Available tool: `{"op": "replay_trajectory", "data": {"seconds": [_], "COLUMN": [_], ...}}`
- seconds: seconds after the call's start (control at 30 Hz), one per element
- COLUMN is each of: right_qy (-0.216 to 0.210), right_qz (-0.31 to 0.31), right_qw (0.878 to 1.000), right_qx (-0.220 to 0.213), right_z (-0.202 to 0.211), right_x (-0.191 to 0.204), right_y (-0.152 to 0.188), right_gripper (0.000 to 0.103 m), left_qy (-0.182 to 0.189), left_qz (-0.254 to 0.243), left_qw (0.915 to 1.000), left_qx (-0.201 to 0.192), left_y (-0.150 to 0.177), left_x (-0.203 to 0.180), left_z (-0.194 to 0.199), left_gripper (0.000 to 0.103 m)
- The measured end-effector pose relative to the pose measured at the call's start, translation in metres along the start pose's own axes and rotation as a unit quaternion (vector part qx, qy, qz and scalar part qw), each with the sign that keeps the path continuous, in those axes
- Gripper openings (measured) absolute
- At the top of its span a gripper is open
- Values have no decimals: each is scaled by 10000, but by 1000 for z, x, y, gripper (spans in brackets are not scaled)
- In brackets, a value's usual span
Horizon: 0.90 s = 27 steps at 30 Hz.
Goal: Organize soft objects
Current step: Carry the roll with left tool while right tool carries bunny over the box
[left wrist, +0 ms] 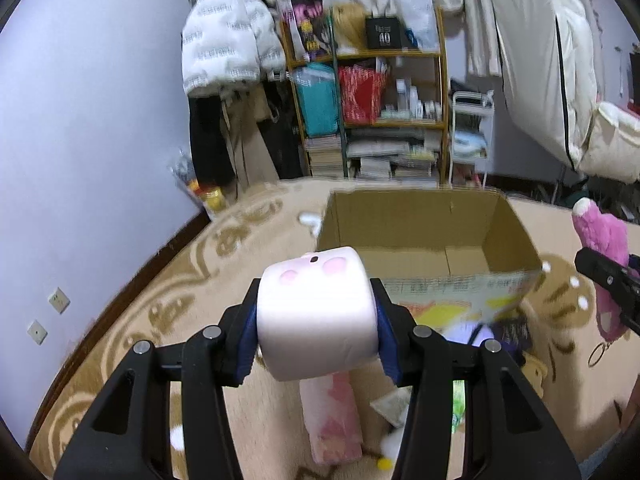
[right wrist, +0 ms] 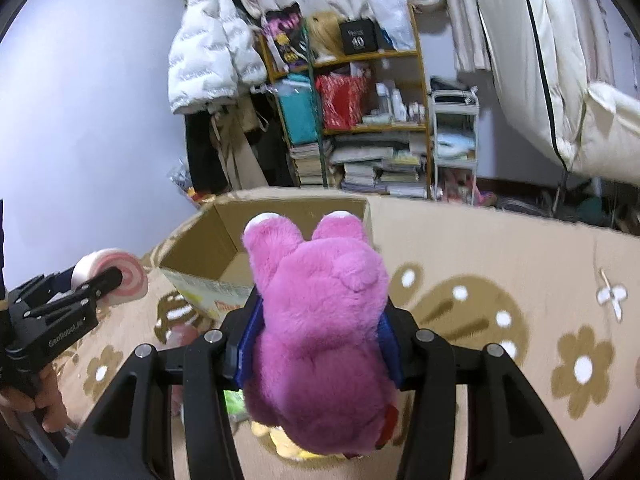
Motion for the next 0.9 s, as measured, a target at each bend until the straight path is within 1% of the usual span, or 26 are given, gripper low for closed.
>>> {"op": "replay_trajectory", "data": {"seconds": [0.13, 0.4, 0.7, 0.9], "right_qy": [-59, -102, -155, -220], "right_qz": [193, 381, 452, 470], "right_qw": [9996, 9980, 9964, 9967], "right_qx": [-221, -498, -694, -623], "right_z": [1, -12, -38, -56], "right_x": [8, 15, 13, 11], "right_y": [-15, -40, -63, -64], "right_gripper": [53, 53, 53, 53], "left_qy": [8, 13, 75, 121], "left_qz": [-30, -270, -381, -403], "left_qw": [9996, 9979, 9972, 9973], "left_qx": [-274, -586, -642, -601], "left_y": [-15, -36, -46, -48], "left_x": [0, -5, -12, -15], "left_z": [-1, -10, -34, -53], "left_gripper": [49, 49, 49, 49]}}
Point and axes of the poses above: each gripper's, at about its wrist camera, not at the fingertips, and z roughly against the way its jaws point, x to its left, y to its underside, the point moved 7 cm from there along -z, roughly the way its jaws point, and after that the axes turned 10 degrees about -x, right-handed, at the moved point
